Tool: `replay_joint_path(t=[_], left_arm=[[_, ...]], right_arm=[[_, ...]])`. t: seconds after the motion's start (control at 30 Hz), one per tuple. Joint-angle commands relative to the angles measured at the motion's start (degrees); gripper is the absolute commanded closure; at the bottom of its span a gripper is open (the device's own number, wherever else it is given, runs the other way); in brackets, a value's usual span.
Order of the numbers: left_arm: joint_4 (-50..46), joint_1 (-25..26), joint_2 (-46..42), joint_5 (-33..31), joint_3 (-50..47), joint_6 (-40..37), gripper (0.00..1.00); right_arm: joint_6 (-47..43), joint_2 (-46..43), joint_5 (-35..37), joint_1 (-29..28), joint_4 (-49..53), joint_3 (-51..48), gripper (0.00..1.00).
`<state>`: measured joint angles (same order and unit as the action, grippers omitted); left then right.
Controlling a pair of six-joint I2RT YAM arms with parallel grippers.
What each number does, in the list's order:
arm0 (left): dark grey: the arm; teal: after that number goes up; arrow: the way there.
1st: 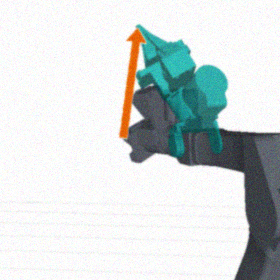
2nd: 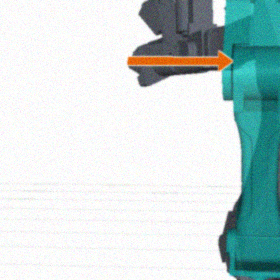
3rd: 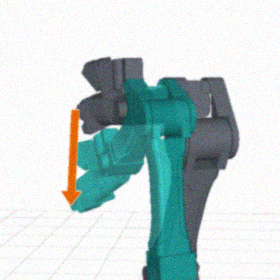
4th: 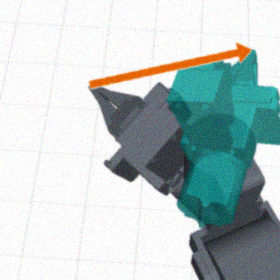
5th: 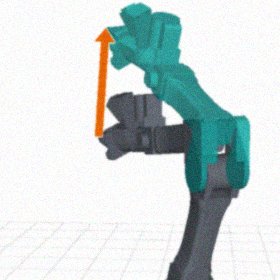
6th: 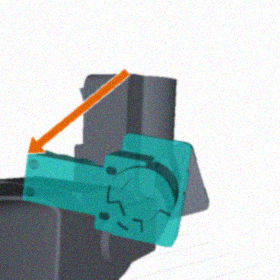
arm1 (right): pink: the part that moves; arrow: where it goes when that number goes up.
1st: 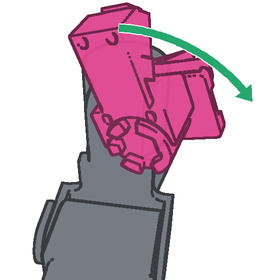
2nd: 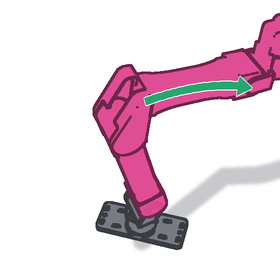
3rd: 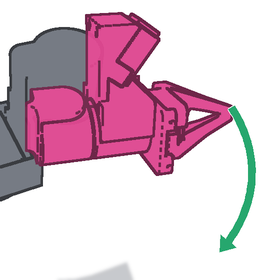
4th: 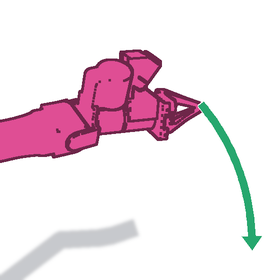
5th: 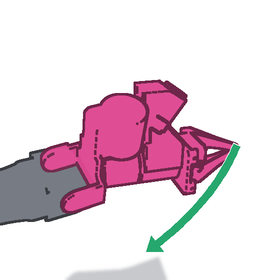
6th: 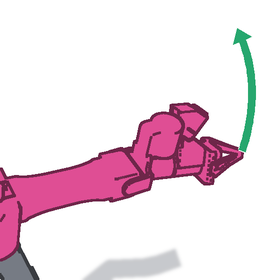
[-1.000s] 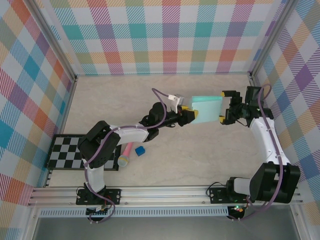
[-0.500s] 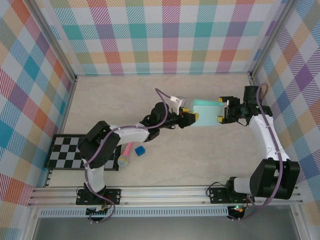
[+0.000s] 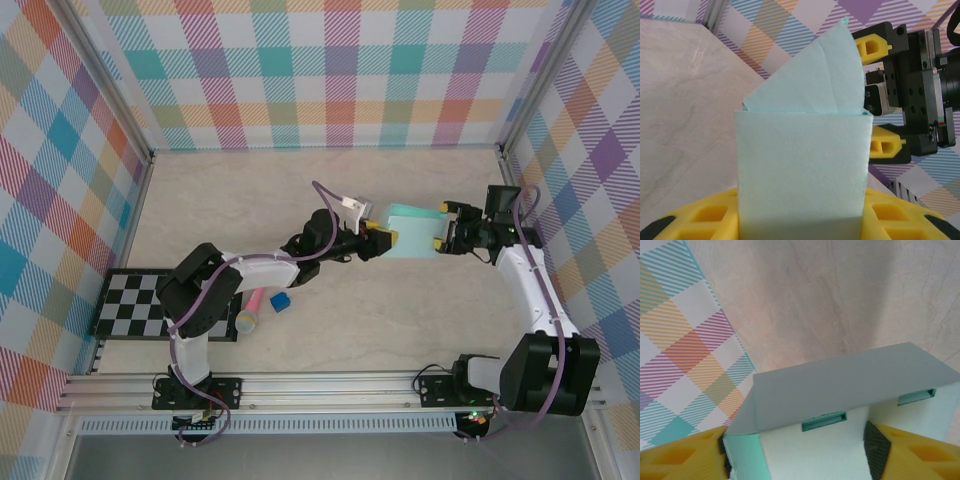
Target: Fold the paper box
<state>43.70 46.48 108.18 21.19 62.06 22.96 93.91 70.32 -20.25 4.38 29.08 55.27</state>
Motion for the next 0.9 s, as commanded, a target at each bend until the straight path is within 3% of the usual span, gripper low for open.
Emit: replay_joint_path(t=[0.0,0.1,0.23,0.3,0.37,0.47,0.6,0.63,0.7,0.77,0.87], left_arm=[[12.81,-0.33,-2.54,-5.35,0.26,2.15,0.88],[13.40,-0.34,-2.54,-5.24,-0.01,1.86,0.88],[13.97,-0.29,-2.49,-5.26,-0.15,1.66,0.88],[14.17,-0.25,-2.54,-5.37,-0.27,1.57,0.89],[14.26,-0.17,-2.54,-5.50,-0.30,1.18,0.88],[14.57,-0.07,-2.53,-5.69,-0.37,1.30,0.88],[14.39,-0.03,-2.69,-5.86,-0.28,0.97,0.88],[14.35,-0.03,-2.78,-5.90,-0.28,0.77,0.89],[13.34,-0.07,-3.10,-5.69,-0.13,-0.39,0.88],[11.32,-0.03,-3.33,-5.33,0.21,-2.09,0.89],[6.48,0.02,-3.38,-5.14,1.03,-5.74,0.89]], right_arm=[[4.74,0.35,-0.30,-0.39,1.32,-1.84,0.24],[4.77,1.29,-0.92,-0.37,1.24,-1.08,0.24],[4.96,0.92,-0.85,-0.42,0.89,-0.87,0.34],[5.24,0.20,-0.58,-0.42,0.62,-1.44,0.52],[6.42,-0.75,-0.36,-0.43,-0.24,-2.49,0.52],[6.67,-0.90,-0.49,-0.42,-0.72,-2.84,0.64],[7.23,-0.21,-2.12,-0.42,-2.11,-2.99,0.56],[6.99,-0.19,-2.25,-0.38,-2.19,-2.97,0.51],[3.89,0.05,-2.35,0.03,-1.17,-1.66,0.28],[-4.49,0.49,-1.18,0.96,1.14,1.86,0.23],[-24.46,2.10,-0.70,0.36,4.32,10.28,0.18]])
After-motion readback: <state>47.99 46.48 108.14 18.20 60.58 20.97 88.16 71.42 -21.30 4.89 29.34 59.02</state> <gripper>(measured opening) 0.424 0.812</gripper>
